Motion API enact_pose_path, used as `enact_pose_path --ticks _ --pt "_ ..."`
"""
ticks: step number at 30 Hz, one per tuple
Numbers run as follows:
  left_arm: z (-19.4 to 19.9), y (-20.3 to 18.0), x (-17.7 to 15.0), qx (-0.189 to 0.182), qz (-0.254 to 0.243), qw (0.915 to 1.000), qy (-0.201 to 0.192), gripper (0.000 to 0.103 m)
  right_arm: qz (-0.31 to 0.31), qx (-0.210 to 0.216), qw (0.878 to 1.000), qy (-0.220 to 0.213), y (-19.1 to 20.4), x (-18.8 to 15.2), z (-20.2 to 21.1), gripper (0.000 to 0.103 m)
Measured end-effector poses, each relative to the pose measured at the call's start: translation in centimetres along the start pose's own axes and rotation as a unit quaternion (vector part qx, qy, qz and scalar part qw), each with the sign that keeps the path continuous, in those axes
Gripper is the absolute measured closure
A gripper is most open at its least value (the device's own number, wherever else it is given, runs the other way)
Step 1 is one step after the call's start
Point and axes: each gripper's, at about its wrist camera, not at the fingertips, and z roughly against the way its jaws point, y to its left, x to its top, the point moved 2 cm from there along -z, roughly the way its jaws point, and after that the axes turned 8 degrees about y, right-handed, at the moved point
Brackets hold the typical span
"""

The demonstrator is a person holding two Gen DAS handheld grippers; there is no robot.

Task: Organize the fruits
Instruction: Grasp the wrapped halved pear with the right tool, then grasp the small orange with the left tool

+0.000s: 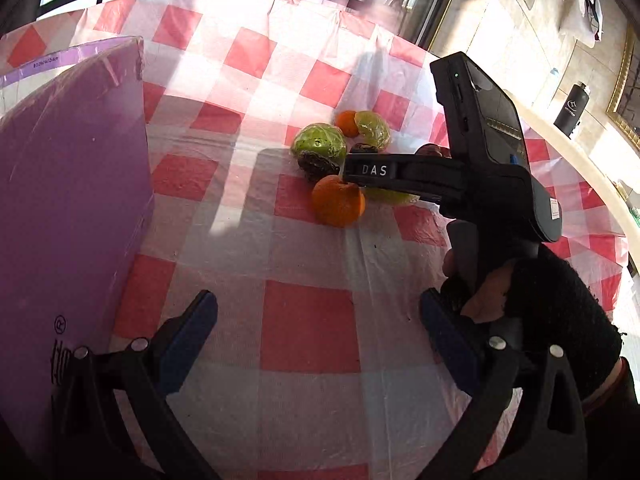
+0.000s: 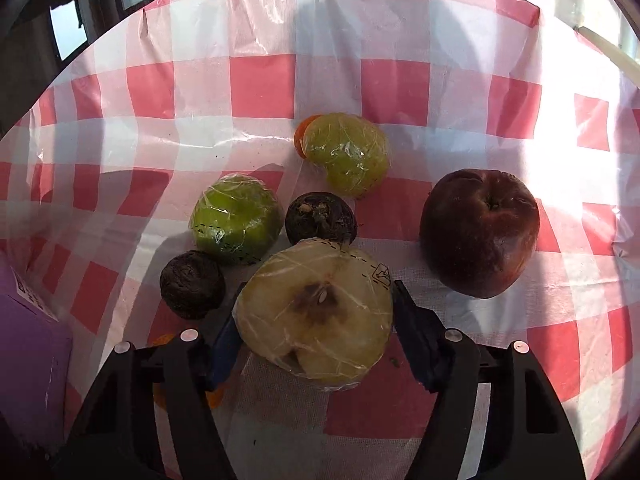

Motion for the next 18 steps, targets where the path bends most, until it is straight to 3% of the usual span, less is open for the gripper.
enact_pose_path --ticks 11,18 --pt "-0.1 0.0 0.0 0.001 0.002 1.0000 0.010 0.002 -0.107 0.055 0.991 -0.062 -8.0 -7.8 6.7 0.041" --pt "-0.8 0.0 0.1 0.005 -0.001 0.9992 0.039 0.002 -0.211 0.132 0.962 -0.113 -12.9 -11.0 8.4 0.041"
